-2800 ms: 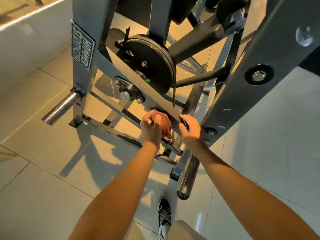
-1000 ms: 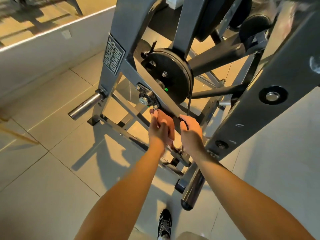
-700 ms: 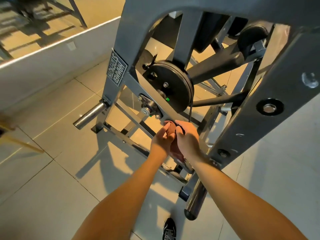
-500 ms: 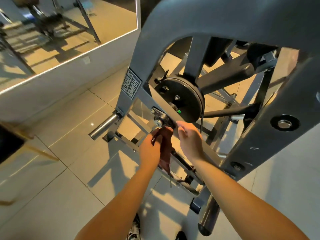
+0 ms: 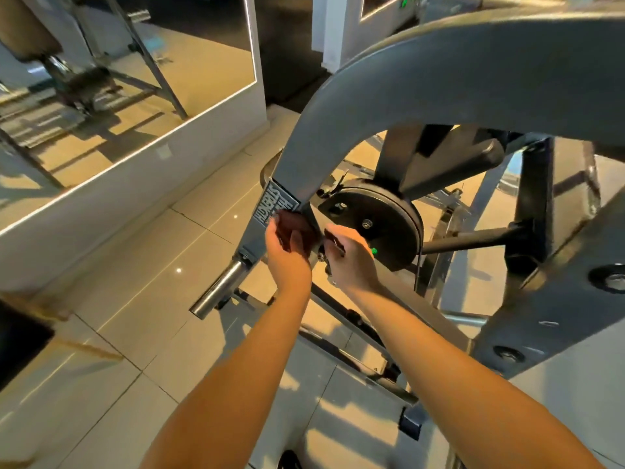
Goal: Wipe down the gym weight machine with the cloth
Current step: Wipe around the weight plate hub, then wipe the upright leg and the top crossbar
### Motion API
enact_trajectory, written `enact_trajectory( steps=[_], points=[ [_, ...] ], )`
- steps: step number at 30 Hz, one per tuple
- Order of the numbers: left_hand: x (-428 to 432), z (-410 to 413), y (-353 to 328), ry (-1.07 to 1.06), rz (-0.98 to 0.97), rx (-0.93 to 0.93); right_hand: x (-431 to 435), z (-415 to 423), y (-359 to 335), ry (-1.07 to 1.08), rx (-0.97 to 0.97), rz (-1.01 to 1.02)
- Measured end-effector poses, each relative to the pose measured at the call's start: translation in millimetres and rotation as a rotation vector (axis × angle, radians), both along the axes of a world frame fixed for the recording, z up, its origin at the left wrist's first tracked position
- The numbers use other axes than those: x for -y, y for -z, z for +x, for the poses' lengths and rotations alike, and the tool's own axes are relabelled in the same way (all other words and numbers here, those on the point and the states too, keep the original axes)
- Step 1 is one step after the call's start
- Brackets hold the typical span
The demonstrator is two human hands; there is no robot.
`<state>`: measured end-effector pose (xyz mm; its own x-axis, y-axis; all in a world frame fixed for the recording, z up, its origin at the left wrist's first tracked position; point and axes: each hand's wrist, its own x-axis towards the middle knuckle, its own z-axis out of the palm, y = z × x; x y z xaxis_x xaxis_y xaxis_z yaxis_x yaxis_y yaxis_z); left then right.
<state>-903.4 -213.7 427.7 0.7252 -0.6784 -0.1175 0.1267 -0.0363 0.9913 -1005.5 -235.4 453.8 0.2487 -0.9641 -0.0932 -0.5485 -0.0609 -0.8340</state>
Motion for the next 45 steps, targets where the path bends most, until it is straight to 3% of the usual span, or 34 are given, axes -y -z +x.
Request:
enact_trajectory(
  steps=[4,7,11,16,20,25,29,37,42,45],
  points=[
    [-9,-21,6,0.062,-0.043,-0.05,-10,-1,-1,0.052,-0.028,0.041],
    [-22,-18,2,0.176,0.064,0.038,-18,-8,-4,0.067,0.009,0.038],
    [-48,-13,-7,0.406,0.155,0.189,-34,-29,-13,0.158,0.125,0.092],
    [-67,-61,-41,0.519,0.031,0.129,-63,-89,-32,0.232,0.374,0.149],
    [-79,-116,-57,0.643,0.041,-0.016,-83,-138,-48,0.282,0.475,0.089],
    [-88,-161,-76,0.698,-0.003,0.137,-100,-199,-56,0.24,0.418,-0.045],
    [-107,-217,-90,0.616,-0.135,0.177,-115,-255,-66,0.185,0.409,-0.138],
    [-117,-314,-134,0.187,-0.253,0.213,-105,-345,-119,0.144,0.337,-0.425],
    [-89,-345,-181,0.071,-0.258,0.484,-84,-355,-149,0.125,0.369,-0.374],
    [-80,-358,-171,0.096,-0.231,0.486,-72,-361,-148,0.093,0.379,-0.339]
  ],
)
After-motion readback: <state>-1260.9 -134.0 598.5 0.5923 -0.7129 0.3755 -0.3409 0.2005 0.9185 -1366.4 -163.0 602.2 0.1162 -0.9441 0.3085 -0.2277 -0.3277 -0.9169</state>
